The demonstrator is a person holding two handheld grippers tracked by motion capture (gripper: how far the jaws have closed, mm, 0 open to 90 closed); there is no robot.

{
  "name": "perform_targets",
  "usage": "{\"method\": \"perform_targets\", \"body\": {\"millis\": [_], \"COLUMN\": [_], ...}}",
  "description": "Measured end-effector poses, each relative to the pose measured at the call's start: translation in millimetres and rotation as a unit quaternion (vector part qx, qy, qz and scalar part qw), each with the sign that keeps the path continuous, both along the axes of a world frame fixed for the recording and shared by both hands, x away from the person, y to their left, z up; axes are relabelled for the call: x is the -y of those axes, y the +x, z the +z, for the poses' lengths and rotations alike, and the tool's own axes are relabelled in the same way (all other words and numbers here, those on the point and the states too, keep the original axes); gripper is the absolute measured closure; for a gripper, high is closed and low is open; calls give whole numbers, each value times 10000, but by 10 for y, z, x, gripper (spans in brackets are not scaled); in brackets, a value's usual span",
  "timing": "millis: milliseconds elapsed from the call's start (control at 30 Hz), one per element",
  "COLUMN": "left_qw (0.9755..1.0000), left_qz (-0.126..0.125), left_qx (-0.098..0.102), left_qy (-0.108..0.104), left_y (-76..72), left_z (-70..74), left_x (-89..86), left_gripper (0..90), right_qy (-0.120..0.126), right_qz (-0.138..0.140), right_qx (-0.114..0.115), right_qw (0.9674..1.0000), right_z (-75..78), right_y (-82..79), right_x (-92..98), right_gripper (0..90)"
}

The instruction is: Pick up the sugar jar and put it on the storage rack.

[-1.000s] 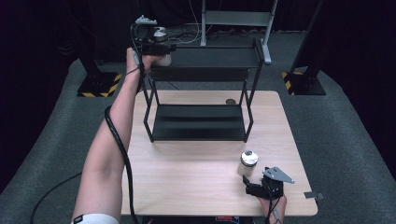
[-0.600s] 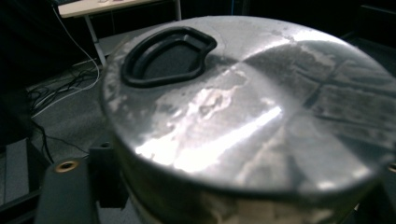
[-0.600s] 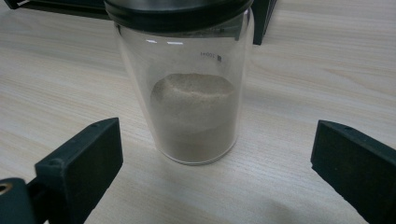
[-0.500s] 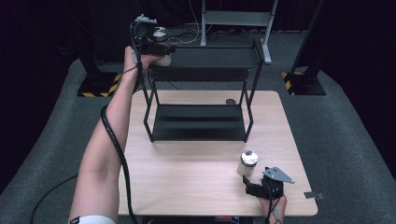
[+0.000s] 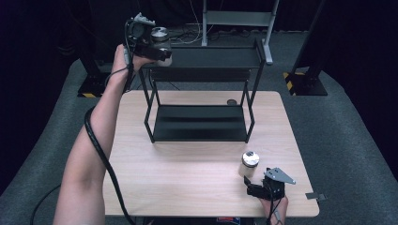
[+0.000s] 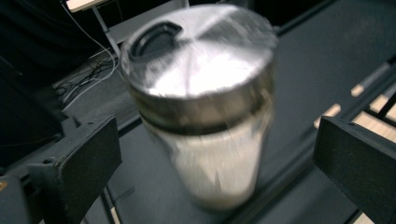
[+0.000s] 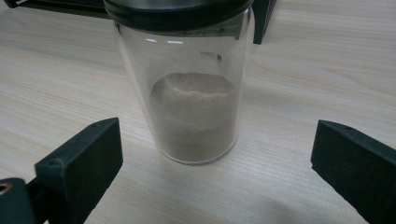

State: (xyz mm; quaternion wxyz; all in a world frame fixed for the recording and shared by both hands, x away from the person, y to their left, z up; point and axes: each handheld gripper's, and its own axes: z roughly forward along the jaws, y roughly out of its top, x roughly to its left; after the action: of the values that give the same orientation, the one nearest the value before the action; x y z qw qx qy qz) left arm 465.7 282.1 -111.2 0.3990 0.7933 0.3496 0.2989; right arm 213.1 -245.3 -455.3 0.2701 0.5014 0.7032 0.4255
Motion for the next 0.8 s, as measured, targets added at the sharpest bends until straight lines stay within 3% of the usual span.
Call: {"method": "perform_targets", "body": {"millis": [167,333,567,800], "left_qw": [9997,9989,9970,9954], "left_qz": [-130,-226,-391,-378], "left_qx": [59,205,321,269], "left_qy": [185,367,591,842], "left_y": [-163,-360,-651,-884], "left_z": [-47,-193,-512,-909], "left_x": [-55,-110,-174,-184], "left_gripper": [0,0,0,0], "right_qy": [1,4,-7,-15], "right_qz": [7,4,-3,-8], "right_qx": [-3,-7,-27,-38], "right_qw": [10000,10000,10000,10000], "right_z": [0,0,6,9], "right_y": [3,5,6,9], "right_x": [1,0,-7,-11], "right_gripper": [17,17,17,17]}}
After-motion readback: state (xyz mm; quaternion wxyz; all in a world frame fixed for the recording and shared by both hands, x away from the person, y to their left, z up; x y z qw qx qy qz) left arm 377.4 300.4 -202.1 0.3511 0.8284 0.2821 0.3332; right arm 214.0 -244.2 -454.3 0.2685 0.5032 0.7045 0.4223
